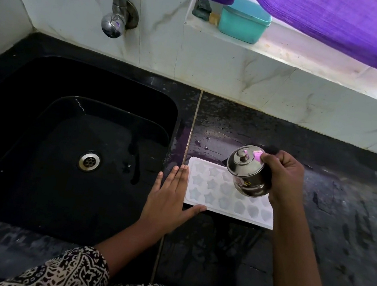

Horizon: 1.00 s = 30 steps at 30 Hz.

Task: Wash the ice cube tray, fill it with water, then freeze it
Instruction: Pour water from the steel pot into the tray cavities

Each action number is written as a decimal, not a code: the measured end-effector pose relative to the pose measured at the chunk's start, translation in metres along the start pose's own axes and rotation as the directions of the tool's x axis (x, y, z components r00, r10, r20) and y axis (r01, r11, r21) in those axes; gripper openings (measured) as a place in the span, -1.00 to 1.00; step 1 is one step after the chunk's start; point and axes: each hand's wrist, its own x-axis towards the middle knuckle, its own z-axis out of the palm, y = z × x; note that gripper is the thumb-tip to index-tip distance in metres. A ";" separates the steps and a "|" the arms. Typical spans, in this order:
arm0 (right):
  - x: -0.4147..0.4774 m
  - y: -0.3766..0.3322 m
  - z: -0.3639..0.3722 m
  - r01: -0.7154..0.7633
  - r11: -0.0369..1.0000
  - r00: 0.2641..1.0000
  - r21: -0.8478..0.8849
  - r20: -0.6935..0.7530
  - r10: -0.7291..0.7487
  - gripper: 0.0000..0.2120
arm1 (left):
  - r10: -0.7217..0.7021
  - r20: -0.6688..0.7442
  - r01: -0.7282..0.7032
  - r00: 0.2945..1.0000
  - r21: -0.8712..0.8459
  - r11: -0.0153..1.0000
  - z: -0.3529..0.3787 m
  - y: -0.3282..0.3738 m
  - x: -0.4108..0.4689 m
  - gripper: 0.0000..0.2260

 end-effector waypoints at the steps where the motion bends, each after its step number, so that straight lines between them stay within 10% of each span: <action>1: 0.000 0.000 0.000 0.010 1.000 1.000 -0.017 -0.001 -0.010 -0.67 | 0.000 0.001 0.000 1.000 0.003 1.000 0.000 0.000 0.000 -0.02; 30: 0.000 -0.011 -0.004 0.055 0.976 0.999 -0.210 0.016 -0.052 -0.67 | -0.005 0.007 0.005 1.000 0.008 1.000 -0.001 0.001 -0.001 -0.03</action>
